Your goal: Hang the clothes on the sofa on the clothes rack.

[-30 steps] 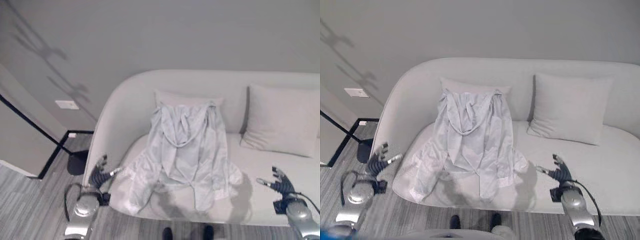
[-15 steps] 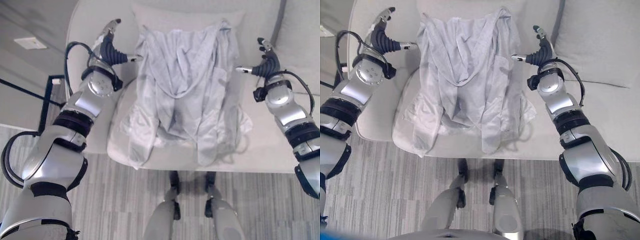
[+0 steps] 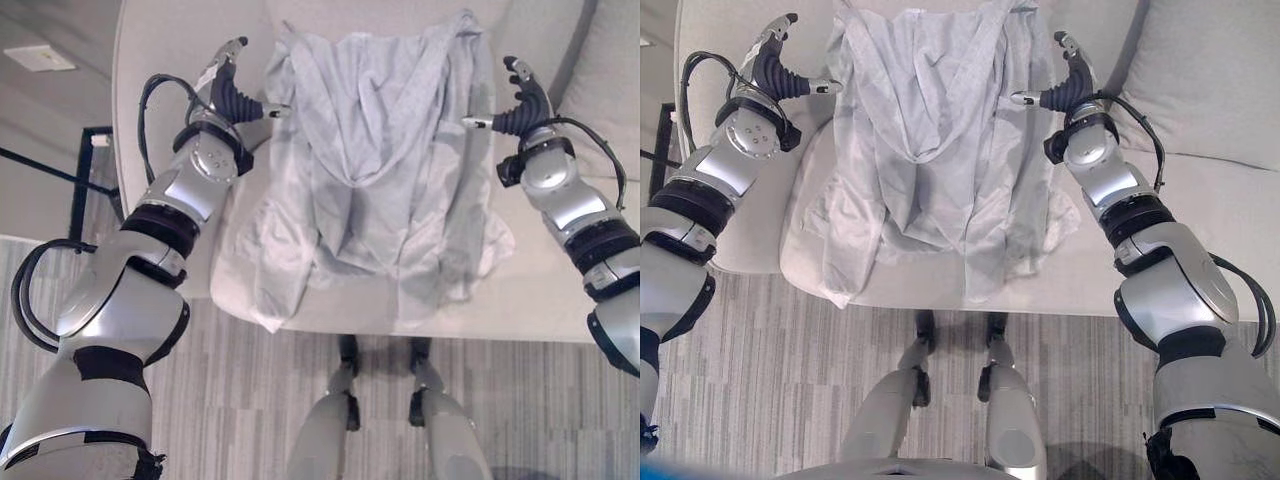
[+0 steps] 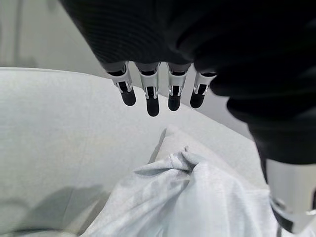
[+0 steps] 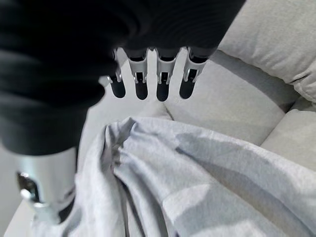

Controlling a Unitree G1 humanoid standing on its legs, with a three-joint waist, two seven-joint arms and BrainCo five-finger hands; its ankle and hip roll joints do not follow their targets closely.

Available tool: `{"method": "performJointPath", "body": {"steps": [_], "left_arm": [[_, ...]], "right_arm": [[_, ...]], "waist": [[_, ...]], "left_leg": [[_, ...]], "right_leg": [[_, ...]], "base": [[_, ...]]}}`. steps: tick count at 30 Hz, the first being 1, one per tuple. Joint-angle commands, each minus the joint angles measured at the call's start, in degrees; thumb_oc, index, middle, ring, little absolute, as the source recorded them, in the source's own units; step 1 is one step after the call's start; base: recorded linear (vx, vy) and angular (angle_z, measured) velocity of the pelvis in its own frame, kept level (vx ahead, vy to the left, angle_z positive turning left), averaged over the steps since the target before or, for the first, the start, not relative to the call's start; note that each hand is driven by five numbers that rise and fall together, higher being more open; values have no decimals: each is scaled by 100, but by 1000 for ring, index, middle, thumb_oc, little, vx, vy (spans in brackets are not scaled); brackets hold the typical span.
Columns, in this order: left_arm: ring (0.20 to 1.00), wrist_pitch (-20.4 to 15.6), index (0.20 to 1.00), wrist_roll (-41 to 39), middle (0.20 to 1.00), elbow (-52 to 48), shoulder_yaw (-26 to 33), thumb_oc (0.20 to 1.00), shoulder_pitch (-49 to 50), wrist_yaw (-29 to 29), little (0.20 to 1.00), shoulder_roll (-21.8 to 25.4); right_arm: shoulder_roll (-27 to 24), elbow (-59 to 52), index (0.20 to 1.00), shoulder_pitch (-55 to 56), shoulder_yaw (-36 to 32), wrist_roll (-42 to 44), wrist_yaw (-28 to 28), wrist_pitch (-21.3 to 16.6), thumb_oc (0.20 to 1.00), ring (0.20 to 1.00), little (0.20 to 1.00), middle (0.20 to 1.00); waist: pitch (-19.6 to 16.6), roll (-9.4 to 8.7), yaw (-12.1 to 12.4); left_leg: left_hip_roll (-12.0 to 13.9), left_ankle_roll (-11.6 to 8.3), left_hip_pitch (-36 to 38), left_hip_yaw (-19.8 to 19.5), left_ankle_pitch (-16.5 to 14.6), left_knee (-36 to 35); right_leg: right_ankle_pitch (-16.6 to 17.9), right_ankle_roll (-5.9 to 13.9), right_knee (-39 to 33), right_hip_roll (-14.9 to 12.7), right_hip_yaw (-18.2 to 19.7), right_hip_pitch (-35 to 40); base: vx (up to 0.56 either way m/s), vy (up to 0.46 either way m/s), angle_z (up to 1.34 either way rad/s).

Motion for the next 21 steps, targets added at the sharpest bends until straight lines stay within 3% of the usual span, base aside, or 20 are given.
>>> {"method": "performJointPath", "body": {"steps": [1,21], "left_arm": [[1000,-48,1000,-329,1000,629,-177,1000,-205,-77,1000,-156],[1000,146,1000,-314,1000,1307,-380,1000,-535,-420,1000,-527]], "right_arm": [[136,249,1000,-190,36,196,100,-118,1000,1000,1000,1000],[801,802,1000,-573,456,261,307,60,1000,1000,1000,1000]], "waist": [[-493,-102,27],[-363,-190,-87]], "left_leg": [[-2,-603,-192,-129,19,26],[12,-614,-347,-99,72,26]], "right_leg": [[49,1106,64,-434,115,-336],[141,1106,64,-400,152,-538]], "base": [[0,0,0],[0,3,-1]]}}
